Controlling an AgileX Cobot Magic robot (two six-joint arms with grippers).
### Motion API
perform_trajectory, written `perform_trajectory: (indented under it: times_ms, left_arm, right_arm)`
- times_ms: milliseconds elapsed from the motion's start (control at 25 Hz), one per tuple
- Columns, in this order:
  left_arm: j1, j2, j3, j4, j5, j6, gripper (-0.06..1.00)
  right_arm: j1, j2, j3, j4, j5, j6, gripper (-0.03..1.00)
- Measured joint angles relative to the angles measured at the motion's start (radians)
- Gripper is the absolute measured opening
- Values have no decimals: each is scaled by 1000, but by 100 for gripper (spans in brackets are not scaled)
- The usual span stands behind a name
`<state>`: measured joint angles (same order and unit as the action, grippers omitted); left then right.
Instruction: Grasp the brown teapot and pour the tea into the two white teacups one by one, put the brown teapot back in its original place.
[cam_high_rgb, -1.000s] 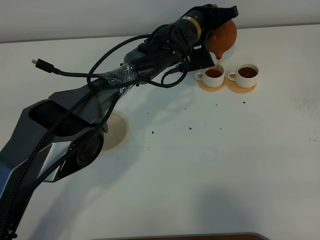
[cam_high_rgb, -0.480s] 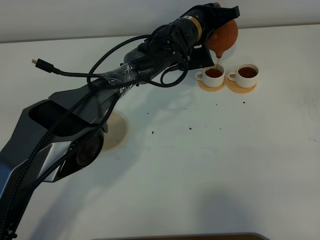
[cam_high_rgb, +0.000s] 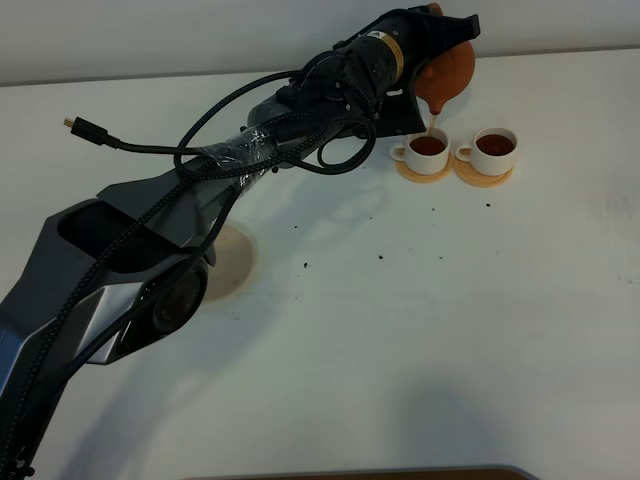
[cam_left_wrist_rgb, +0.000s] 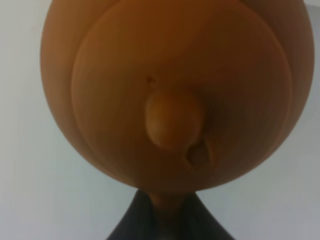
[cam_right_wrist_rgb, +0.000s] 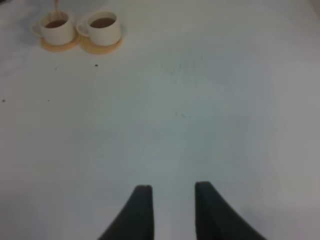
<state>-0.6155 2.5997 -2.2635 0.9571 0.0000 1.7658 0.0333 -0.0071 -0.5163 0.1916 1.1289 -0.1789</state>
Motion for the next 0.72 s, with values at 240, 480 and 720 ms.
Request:
perform_trajectory:
  times_ms: [240,480,720]
  left_arm:
    - [0,0,0,10,-12,0,14]
    - [0,0,0,11,-12,0,14]
    - [0,0,0,13,0,-10,14]
  right_arm:
    - [0,0,0,0,0,0,24]
    - [0,0,0,0,0,0,24]
    - [0,0,0,0,0,0,24]
